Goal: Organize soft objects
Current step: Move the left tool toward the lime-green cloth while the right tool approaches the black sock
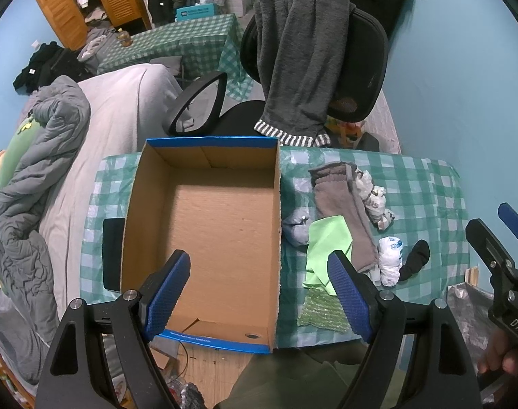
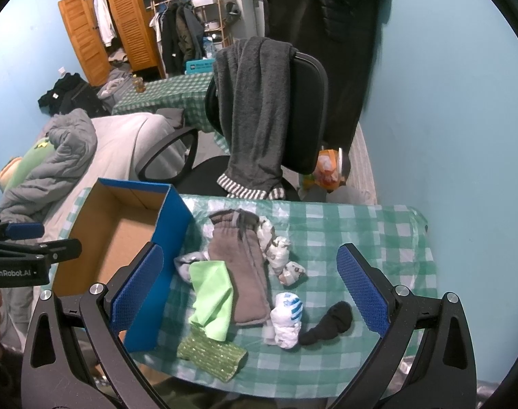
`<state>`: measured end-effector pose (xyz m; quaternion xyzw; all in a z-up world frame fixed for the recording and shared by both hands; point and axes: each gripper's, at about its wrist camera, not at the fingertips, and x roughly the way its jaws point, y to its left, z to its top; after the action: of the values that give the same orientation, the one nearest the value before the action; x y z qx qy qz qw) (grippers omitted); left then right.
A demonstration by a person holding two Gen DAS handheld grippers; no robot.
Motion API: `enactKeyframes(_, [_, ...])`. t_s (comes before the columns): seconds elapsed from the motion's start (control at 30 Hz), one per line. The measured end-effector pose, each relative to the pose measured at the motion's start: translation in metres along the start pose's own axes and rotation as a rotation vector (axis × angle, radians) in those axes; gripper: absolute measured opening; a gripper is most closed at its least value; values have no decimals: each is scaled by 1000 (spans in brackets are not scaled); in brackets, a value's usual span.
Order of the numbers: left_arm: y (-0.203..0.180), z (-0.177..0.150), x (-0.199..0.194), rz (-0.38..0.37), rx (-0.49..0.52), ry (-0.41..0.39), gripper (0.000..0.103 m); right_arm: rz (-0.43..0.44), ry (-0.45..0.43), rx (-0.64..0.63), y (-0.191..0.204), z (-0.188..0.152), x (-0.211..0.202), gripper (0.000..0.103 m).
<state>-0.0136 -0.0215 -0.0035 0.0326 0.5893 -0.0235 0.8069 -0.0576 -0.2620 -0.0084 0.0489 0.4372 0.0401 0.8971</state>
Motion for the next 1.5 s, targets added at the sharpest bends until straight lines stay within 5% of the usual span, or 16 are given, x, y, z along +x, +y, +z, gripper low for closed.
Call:
enactKeyframes(0.67, [-10, 3, 6, -24, 13, 24, 84, -15, 14, 17, -22, -18, 1, 101])
enactKeyframes(1.5, [-63, -3, 64, -38, 151, 136, 84, -114, 124, 134, -86, -47, 18, 101])
